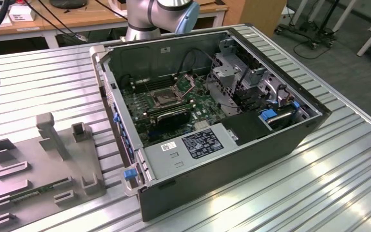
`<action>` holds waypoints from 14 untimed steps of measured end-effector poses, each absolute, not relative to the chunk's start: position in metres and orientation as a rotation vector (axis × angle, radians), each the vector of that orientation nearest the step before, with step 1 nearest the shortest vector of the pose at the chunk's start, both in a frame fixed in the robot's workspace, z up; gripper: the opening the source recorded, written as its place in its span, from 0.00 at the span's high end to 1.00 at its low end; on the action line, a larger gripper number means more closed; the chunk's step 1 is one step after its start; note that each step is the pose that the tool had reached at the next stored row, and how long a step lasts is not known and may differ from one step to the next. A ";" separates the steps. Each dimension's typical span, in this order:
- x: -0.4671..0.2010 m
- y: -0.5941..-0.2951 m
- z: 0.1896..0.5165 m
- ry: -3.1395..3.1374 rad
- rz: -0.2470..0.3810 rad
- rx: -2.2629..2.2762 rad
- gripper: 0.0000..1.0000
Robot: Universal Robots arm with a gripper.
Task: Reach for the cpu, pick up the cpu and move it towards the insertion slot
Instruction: 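Pick up the cpu and move it towards the insertion slot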
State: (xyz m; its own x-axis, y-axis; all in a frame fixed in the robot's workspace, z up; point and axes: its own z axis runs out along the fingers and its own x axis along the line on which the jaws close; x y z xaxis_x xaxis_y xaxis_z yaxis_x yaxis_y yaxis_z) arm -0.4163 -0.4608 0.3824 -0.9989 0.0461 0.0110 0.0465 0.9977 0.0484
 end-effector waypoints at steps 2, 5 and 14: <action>-0.416 -0.461 0.382 -3.130 -0.076 -0.072 0.45; -0.415 -0.461 0.382 -3.130 -0.076 -0.073 0.45; -0.411 -0.461 0.382 -3.130 -0.076 -0.072 0.45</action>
State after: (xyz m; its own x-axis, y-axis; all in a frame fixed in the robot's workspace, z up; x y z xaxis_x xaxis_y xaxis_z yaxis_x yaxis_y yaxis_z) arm -0.4114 -0.4608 0.3823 -0.9989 0.0460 0.0109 0.0465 0.9977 0.0485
